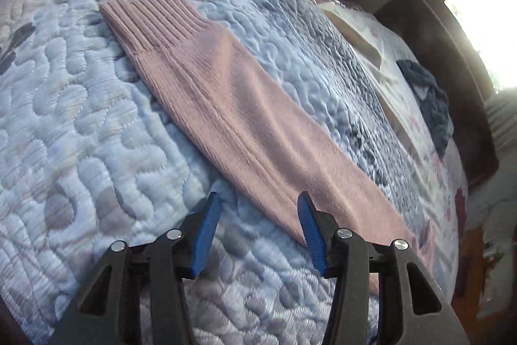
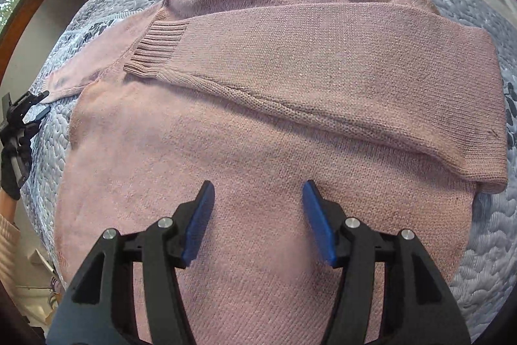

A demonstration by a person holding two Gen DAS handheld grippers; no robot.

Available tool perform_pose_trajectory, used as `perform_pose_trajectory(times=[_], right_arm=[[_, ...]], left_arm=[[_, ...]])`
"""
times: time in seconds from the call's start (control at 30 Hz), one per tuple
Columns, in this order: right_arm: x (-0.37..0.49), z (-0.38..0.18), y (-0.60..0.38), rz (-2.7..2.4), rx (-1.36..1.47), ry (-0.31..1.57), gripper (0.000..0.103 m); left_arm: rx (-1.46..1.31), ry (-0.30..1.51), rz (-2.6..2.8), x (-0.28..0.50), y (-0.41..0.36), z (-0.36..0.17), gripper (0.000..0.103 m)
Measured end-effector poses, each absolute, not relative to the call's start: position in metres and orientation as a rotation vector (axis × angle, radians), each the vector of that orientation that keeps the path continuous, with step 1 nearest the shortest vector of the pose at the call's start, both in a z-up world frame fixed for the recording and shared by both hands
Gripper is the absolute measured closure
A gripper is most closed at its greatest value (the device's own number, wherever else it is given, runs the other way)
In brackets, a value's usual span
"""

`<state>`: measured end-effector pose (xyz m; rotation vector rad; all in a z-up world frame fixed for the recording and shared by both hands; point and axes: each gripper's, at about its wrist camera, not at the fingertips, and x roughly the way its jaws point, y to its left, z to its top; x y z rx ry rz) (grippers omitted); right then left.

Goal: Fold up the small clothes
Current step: 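Grasp the other sleeve cuff with the left gripper and fold it across the body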

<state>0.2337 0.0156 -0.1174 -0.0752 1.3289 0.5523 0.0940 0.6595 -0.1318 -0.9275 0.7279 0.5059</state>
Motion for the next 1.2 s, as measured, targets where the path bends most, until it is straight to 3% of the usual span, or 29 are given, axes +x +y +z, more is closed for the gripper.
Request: perform_pose_trajectory(times=[0.37,0.53,0.67,0.87,1.2], right_arm=[[0.237,-0.122,0.021,0.545,-0.104,1.323,0.043],[0.237,-0.124,0.024,0.538,-0.115,1.319,0.042],[0.237,-0.123,0.021,0.542,-0.100,1.320,0.042],[0.233,-0.119,0.017,0.546,-0.089,1.317,0.042],[0.225,-0.114,0.004,0.553,-0.046,1.311,0.042]], left_arm=[[-0.925,0.672,0.508,0.117,0.702,-0.136,0.055],[-0.882,0.720,0.553,0.120,0.710,-0.134,0.084],[-0.878,0.705,0.540,0.117,0.709,-0.128,0.096],[-0.844,0.639,0.418,0.123,0.673,-0.099,0.097],[-0.727,0.661,0.075,0.179,0.538,-0.062,0.097]])
